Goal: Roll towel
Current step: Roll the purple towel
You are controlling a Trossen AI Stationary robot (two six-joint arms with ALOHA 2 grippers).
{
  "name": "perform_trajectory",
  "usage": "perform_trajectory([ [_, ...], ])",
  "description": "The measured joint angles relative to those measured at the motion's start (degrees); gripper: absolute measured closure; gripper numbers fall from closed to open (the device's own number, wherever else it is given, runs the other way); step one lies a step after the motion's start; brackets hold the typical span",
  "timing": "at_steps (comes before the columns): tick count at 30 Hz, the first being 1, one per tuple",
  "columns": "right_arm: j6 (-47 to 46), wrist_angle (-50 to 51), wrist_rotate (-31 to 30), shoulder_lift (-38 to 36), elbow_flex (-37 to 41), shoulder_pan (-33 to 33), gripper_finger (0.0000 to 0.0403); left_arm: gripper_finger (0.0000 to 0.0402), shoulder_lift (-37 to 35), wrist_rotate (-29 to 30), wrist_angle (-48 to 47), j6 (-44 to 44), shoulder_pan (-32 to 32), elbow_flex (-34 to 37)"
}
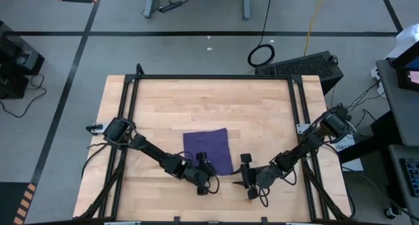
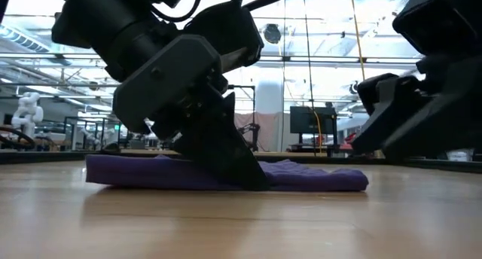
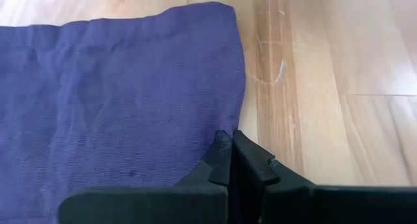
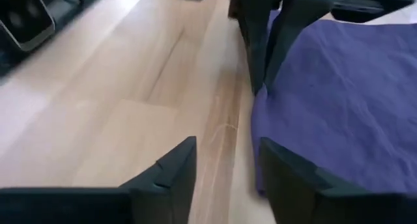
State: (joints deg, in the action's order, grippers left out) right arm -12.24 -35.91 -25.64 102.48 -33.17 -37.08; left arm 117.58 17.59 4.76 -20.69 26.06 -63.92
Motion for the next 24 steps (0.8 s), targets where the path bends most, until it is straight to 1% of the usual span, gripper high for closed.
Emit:
perform_trajectory([
  [5,3.5,-4.5,-1.6,2.7,0.0,1.4,0.0189,0.0394,-0.5,-2.2,-1.2,-0.1,-1.2,0.0],
  [9,3.2,-6.7,-1.5,4.9,0.0,1.4,0.0177,0.0394,-0.5,-3.8,-1.0,-0.9,-1.8,0.0],
  [13,0.4,-10.0,-2.0,8.6,0.0,1.8,0.0192,0.0394,-0.5,-4.0,-1.2,-2.2,-2.0,0.0],
  [18,-5.2,-14.5,-5.4,12.4,-0.1,2.0,0.0221,0.0394,-0.5,-4.0,-1.2,-3.0,-1.9,0.0],
  [21,-9.3,-13.9,-6.7,12.6,-0.1,2.3,0.0249,0.0394,-0.5,-4.0,-1.1,-3.0,-1.9,0.0],
  [24,-11.9,-13.4,-7.4,12.6,-0.1,2.3,0.0285,0.0392,-0.5,-4.0,-1.0,-3.0,-1.9,0.0],
])
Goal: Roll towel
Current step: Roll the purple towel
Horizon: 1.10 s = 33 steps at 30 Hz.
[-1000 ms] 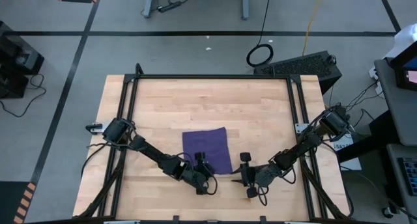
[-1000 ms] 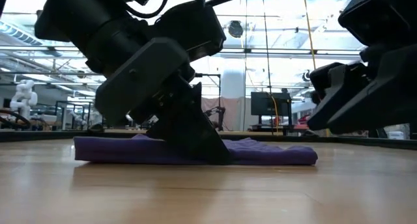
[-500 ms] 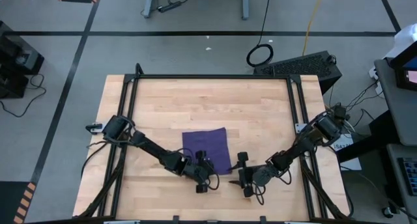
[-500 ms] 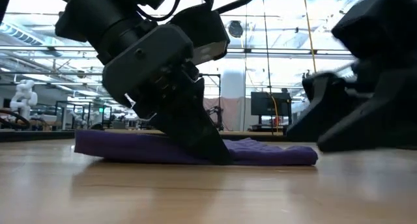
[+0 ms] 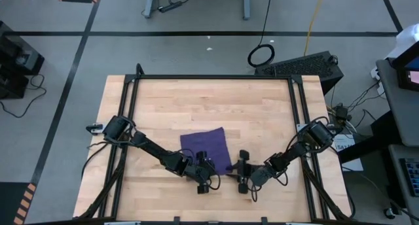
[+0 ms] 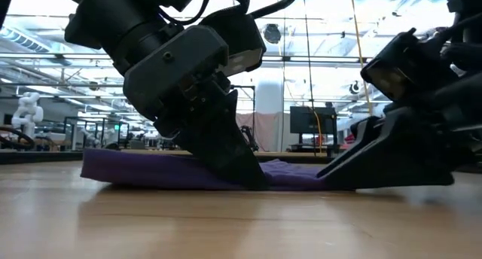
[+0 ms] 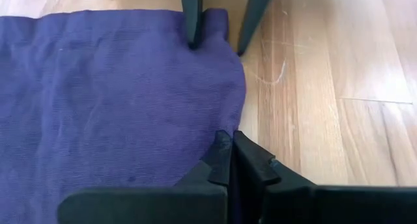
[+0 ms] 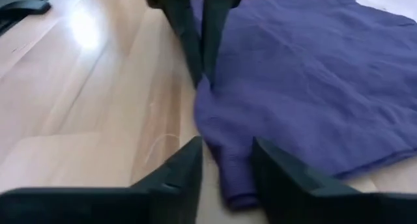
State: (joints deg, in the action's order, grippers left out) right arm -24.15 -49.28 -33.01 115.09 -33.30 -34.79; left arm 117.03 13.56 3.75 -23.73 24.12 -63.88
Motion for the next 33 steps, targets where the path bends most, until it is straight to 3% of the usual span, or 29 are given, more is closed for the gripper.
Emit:
perform_trajectory([
  [9,-6.2,0.9,-0.4,-0.1,0.0,0.2,0.0393,0.0347,-1.0,1.3,-3.6,-3.3,0.3,0.0],
  [17,-12.2,-1.1,2.8,0.0,0.1,0.8,0.0393,0.0239,-6.2,3.2,-18.1,-7.5,4.5,0.2],
  [23,-13.3,-2.8,4.2,-0.4,0.1,1.0,0.04,0.0178,-6.4,15.3,-26.8,-7.5,11.5,0.7],
  [28,-15.3,-3.4,6.1,-0.6,0.1,1.7,0.0399,0.018,-6.4,20.2,-29.6,-7.2,14.4,0.9],
  [33,-18.0,-3.7,7.7,-1.2,0.1,2.2,0.0399,0.0235,-6.4,20.2,-29.8,-7.4,13.9,0.9],
])
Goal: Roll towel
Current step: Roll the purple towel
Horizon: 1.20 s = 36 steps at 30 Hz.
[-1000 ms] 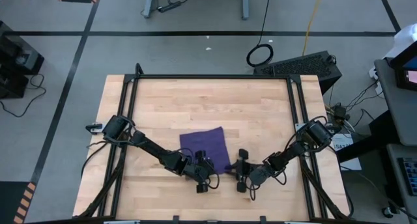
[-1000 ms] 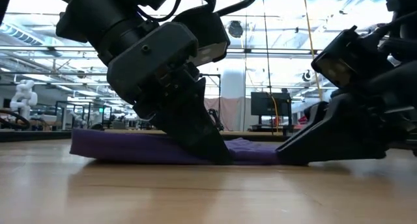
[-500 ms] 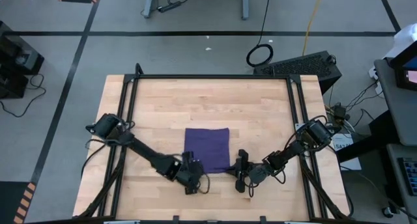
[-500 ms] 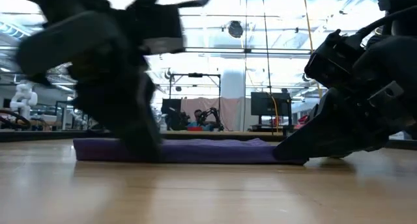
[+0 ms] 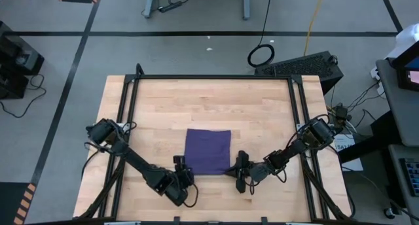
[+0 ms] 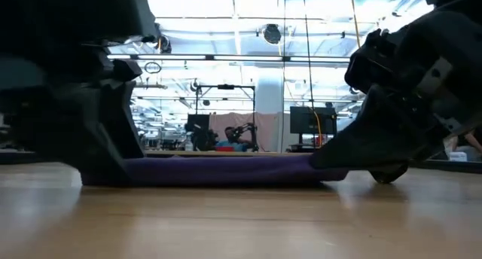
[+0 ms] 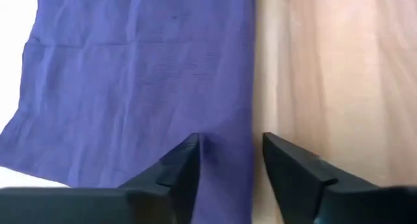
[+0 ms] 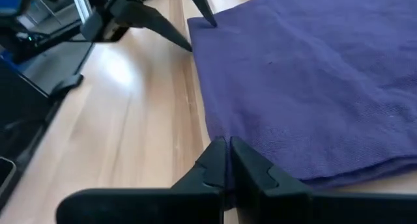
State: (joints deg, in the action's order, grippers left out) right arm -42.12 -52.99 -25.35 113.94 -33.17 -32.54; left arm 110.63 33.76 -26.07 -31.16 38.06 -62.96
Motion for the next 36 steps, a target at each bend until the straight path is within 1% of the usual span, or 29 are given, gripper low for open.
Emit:
perform_trajectory([
  [5,-1.2,0.1,3.2,-1.2,0.0,0.4,0.0399,0.0321,0.0,0.0,0.2,0.0,-1.9,0.0],
  [8,0.3,0.4,3.9,-1.5,0.0,0.2,0.0397,0.038,0.0,-2.9,0.1,0.0,-3.5,0.0],
  [9,1.0,0.4,4.1,-1.5,0.0,0.2,0.0395,0.039,0.0,-3.7,0.2,-0.2,-4.0,0.0],
  [11,2.4,0.4,4.4,-1.5,0.0,0.1,0.0382,0.0391,-0.1,-5.7,0.3,-1.2,-5.2,0.0],
  [13,5.3,0.9,5.6,-1.5,0.0,-0.1,0.036,0.0392,-0.2,-7.9,0.4,-1.9,-6.2,-0.1],
  [16,12.0,4.2,6.2,-2.6,0.1,-1.4,0.0312,0.0396,-0.7,-11.6,0.6,-3.0,-7.5,-0.2],
  [18,15.8,7.0,5.3,-3.9,0.0,-3.1,0.0276,0.0396,-1.3,-15.2,0.6,-3.1,-8.3,-0.2],
  [20,18.1,10.1,1.3,-4.9,0.0,-5.2,0.024,0.0397,-2.1,-19.1,1.5,-3.1,-9.2,-0.1],
  [22,19.5,11.2,-4.3,-5.4,0.0,-7.1,0.0205,0.0398,-3.0,-22.5,1.4,-3.6,-10.0,-0.1],
  [26,21.9,11.4,-13.4,-5.0,-0.6,-10.2,0.0151,0.0398,-4.2,-26.8,1.7,-4.5,-11.8,0.0],
  [28,22.5,11.5,-15.6,-4.4,-1.0,-11.2,0.0138,0.0399,-4.3,-28.2,2.1,-4.4,-12.6,0.0],
  [30,22.9,11.7,-15.8,-3.7,-1.5,-11.5,0.0134,0.0399,-4.3,-29.3,2.1,-4.4,-13.3,0.0],
  [33,22.8,11.2,-16.6,-2.2,-2.2,-11.2,0.0142,0.0399,-4.3,-30.7,2.9,-4.2,-14.0,0.0],
  [36,22.4,11.2,-16.4,-0.5,-2.8,-10.2,0.0157,0.04,-4.3,-30.8,3.0,-4.1,-14.1,0.0],
])
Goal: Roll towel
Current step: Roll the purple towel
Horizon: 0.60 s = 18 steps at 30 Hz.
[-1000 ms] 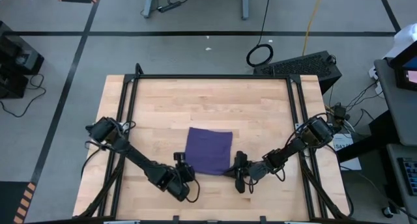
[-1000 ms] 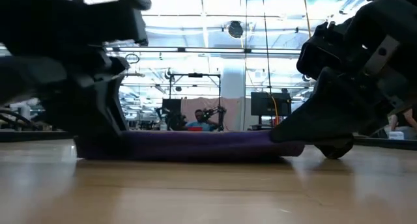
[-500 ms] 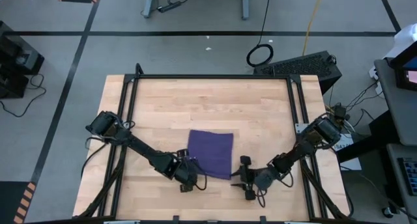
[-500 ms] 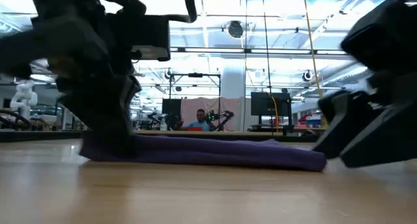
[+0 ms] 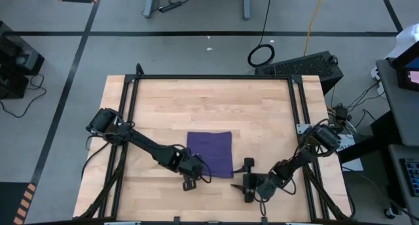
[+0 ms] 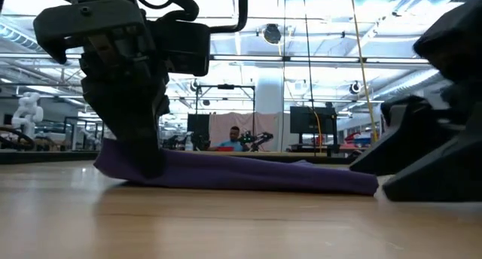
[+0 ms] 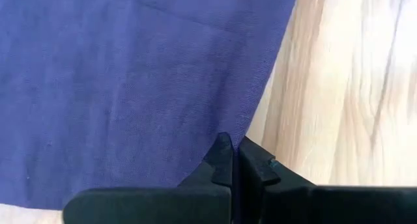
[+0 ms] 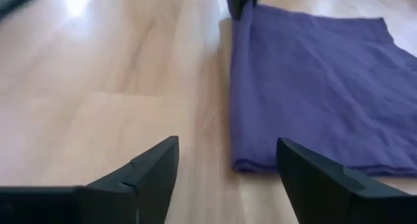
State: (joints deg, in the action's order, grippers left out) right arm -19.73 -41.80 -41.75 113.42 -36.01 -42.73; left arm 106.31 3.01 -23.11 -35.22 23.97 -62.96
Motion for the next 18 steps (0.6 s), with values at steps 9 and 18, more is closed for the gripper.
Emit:
perform_trajectory([
  [9,2.2,-1.2,-0.2,0.8,-0.4,1.9,0.0205,0.04,0.0,0.1,0.3,0.4,0.5,0.0],
  [18,1.1,-1.3,7.2,0.7,-0.4,5.1,0.0251,0.0399,0.0,2.2,0.3,2.7,0.6,0.0],
])
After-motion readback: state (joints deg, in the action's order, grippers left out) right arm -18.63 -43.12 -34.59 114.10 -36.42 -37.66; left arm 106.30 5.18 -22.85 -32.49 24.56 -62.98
